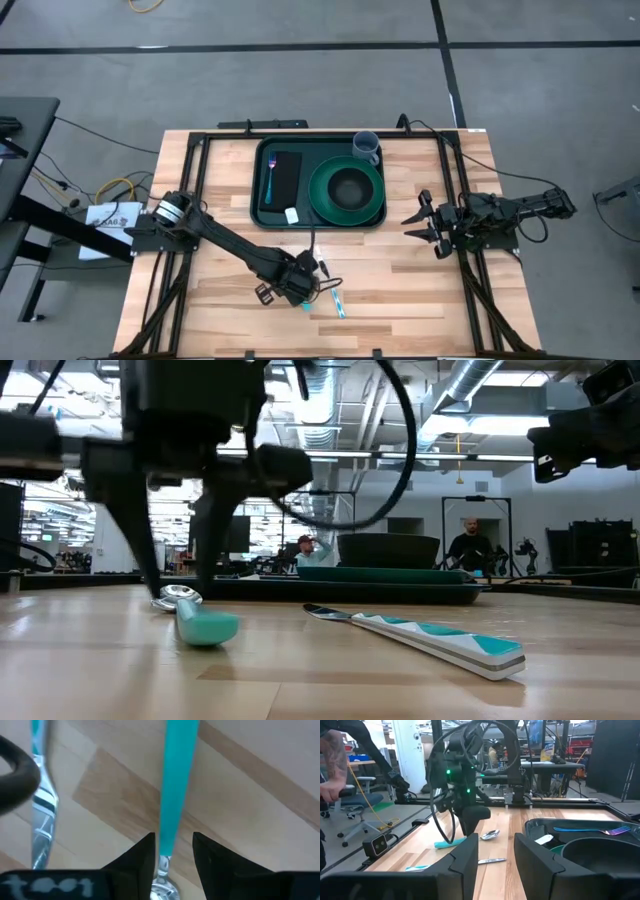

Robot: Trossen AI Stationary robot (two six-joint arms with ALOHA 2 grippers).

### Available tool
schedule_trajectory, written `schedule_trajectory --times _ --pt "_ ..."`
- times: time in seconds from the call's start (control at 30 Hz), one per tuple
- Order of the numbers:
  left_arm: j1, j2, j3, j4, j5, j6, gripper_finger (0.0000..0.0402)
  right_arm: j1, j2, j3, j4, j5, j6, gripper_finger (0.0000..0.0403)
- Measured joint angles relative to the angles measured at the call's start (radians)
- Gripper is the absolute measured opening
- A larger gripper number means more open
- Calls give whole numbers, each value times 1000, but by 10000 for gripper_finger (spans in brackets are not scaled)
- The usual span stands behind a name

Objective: Set up tray
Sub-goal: Put the blue spoon on the black napkin to the right of the purple fork

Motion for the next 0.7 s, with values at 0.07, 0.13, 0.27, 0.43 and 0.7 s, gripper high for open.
schedule_trajectory --times 0.07,0.13,0.27,0.43,0.7 --pt "-6 20 1 -1 -37 0 119 0 1 0 0 0 0 118" --pt "-6 43 4 0 -44 0 119 0 0 0 0 0 0 118" --pt "-7 58 6 2 -59 0 119 0 1 0 0 0 0 118" --pt "-7 57 10 10 -59 8 107 0 1 0 0 0 0 118" --pt "-11 59 11 -2 -20 -13 31 0 1 0 0 0 0 118"
